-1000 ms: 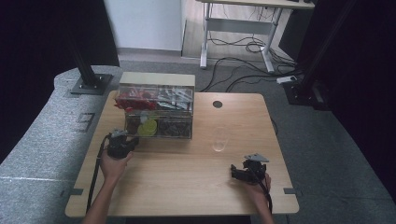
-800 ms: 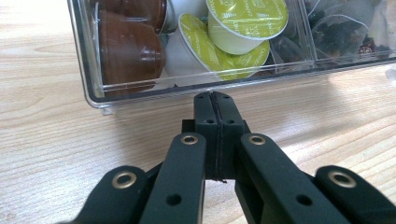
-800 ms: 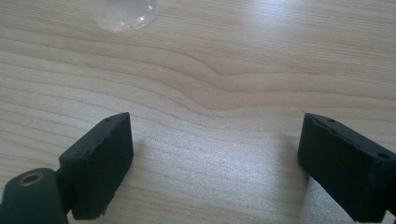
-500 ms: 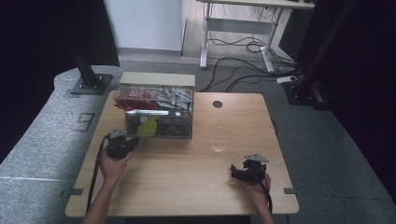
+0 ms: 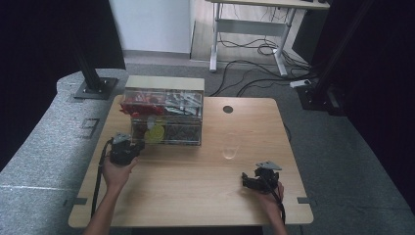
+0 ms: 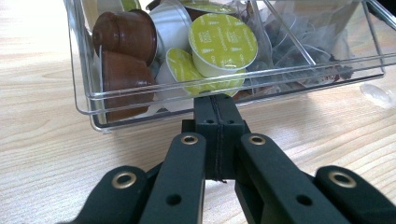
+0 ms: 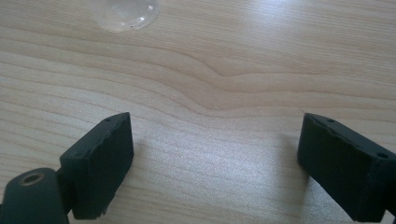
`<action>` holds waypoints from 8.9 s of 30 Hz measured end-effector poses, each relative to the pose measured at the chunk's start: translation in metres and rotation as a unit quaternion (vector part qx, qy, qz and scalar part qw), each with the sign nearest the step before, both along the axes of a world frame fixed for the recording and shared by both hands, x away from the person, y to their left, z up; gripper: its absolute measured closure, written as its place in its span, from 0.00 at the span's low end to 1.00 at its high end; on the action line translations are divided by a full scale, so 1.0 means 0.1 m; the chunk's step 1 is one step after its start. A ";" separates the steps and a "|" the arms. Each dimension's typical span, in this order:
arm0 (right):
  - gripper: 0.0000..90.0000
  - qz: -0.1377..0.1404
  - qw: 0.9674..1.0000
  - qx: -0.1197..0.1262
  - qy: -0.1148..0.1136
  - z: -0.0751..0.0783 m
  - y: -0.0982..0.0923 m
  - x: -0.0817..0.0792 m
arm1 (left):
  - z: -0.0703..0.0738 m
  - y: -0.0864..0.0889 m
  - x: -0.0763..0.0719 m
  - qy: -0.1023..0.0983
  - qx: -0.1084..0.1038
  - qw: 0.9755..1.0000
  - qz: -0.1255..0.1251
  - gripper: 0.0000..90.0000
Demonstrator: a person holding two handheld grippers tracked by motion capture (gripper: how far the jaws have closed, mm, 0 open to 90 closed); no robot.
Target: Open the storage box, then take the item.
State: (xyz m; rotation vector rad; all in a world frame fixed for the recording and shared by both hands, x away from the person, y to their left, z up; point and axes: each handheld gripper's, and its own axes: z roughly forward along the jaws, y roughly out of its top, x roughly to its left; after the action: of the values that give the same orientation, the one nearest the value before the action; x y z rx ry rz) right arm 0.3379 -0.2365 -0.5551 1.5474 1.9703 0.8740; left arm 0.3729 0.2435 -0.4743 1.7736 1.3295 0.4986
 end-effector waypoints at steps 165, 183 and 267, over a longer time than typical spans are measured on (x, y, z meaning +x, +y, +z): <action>0.53 0.172 0.973 0.107 -0.115 0.96 1.36 0.33 | 0.58 0.10 0.35 -0.035 -0.020 0.999 0.007 1.00; 0.61 0.192 0.968 0.116 -0.110 0.95 1.54 0.48 | 0.57 0.09 0.35 -0.034 -0.021 0.999 0.008 1.00; 0.69 0.196 0.972 0.091 -0.094 0.81 2.10 1.01 | 0.60 0.03 0.34 -0.033 -0.019 0.999 -0.002 1.00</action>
State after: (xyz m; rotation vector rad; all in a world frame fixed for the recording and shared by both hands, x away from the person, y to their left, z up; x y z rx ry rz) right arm 0.4389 -0.0263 -0.4744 1.1268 2.1361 1.3405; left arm 0.4074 0.2464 -0.4146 1.7142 1.2816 0.5203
